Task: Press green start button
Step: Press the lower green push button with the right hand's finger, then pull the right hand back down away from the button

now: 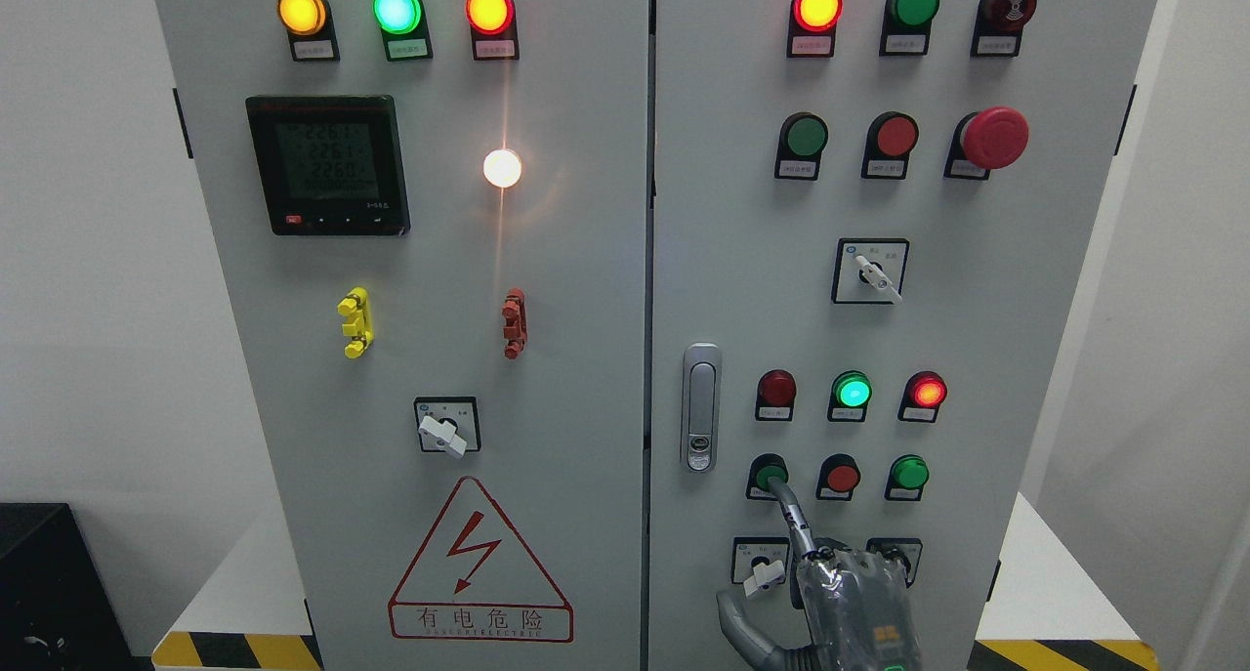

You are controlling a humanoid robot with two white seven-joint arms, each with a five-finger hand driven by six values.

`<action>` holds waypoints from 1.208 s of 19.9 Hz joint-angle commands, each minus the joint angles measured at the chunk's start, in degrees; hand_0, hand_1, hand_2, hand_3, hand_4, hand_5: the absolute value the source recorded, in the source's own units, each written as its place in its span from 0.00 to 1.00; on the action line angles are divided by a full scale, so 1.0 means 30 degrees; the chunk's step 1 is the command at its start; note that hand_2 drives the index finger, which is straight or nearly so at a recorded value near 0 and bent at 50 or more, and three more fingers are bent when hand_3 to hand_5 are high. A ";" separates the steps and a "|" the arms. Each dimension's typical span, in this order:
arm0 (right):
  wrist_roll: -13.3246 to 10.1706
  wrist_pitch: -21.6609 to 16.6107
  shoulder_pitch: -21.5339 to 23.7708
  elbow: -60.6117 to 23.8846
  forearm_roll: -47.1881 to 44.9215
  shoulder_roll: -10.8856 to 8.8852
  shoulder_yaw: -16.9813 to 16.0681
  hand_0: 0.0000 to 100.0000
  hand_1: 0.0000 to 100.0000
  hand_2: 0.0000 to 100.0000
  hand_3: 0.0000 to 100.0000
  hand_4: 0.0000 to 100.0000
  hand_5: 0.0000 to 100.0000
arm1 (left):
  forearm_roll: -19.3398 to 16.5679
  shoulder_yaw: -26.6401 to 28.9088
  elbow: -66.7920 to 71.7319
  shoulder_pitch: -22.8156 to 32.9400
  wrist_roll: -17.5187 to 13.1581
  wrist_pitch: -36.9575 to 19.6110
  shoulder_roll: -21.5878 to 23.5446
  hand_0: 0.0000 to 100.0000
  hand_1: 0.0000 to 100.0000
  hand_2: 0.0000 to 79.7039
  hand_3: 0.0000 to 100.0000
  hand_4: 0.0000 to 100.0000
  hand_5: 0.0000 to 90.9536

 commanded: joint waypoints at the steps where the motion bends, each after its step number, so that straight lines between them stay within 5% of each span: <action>1: 0.0054 0.0093 -0.0321 0.0967 0.0005 0.0004 0.0081 0.29 0.35 0.00 0.93 0.89 1.00 | 0.0000 0.0000 -0.0527 -0.0439 0.0014 0.0006 -0.0002 0.12 0.56 0.00 0.00 0.00 0.00; 24: 0.0171 -0.0345 -0.0116 -0.0846 -0.0990 0.0150 0.0052 0.35 0.36 0.00 0.94 0.89 1.00 | 0.0000 0.0000 -0.0527 -0.0439 0.0014 0.0006 -0.0002 0.12 0.56 0.00 0.00 0.00 0.00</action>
